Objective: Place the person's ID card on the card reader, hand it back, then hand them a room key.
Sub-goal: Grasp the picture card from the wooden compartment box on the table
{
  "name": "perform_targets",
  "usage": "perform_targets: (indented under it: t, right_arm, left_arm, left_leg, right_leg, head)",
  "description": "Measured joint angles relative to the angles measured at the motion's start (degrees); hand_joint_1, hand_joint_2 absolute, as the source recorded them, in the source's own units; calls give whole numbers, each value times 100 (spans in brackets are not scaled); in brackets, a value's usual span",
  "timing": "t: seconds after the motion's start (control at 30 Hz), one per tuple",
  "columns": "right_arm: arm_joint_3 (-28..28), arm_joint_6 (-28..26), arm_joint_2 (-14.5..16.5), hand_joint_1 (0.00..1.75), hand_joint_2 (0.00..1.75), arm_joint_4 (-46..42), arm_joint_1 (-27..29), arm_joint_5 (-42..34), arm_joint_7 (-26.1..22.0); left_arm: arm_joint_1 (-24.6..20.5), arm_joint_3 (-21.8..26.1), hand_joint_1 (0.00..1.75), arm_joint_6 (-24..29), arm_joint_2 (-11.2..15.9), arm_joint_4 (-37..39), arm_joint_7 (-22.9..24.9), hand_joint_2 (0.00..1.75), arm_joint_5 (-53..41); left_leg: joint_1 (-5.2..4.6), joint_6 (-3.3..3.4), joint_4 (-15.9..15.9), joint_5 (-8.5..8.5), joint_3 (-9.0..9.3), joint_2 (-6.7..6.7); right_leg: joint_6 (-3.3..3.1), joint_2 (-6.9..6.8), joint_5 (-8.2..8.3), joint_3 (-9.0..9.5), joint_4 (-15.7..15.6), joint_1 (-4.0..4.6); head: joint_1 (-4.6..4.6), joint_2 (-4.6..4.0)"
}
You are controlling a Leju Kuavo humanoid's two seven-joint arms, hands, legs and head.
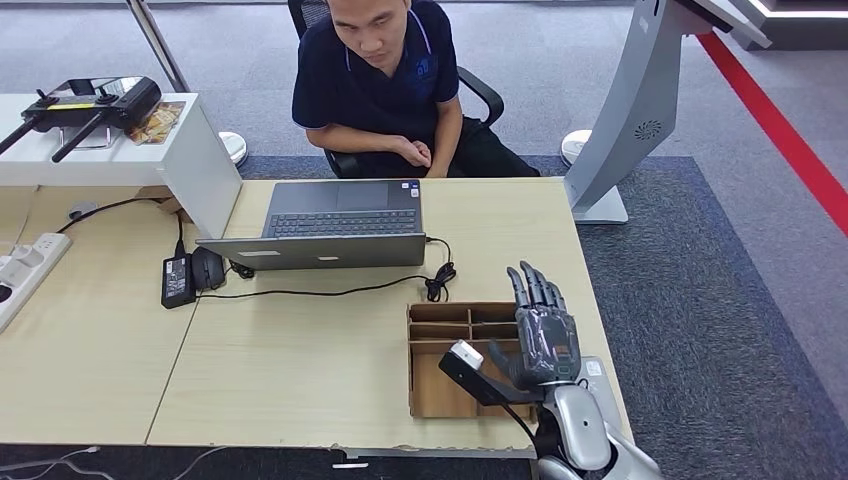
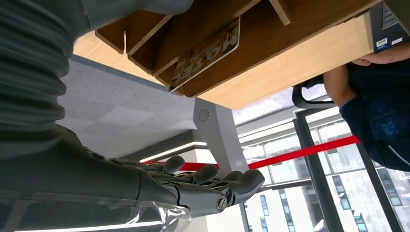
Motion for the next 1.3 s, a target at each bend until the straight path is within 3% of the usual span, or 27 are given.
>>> perform_targets:
  t: [0.83, 1.3]
  right_arm:
    - [-3, -163, 64, 0, 175, 220, 1, 90, 26]
    - [-7, -163, 93, 8, 175, 248, 1, 87, 26]
  left_arm:
    - [0, 0, 0, 0, -4, 0, 3, 175, 2]
    - [0, 0, 0, 0, -7, 0, 3, 175, 1]
  left_leg:
    - [0, 0, 0, 0, 0, 0]
    - [0, 0, 0, 0, 0, 0]
  right_leg:
    - [0, 0, 0, 0, 0, 0]
    - [0, 0, 0, 0, 0, 0]
  head:
    - [0, 0]
    - [0, 0]
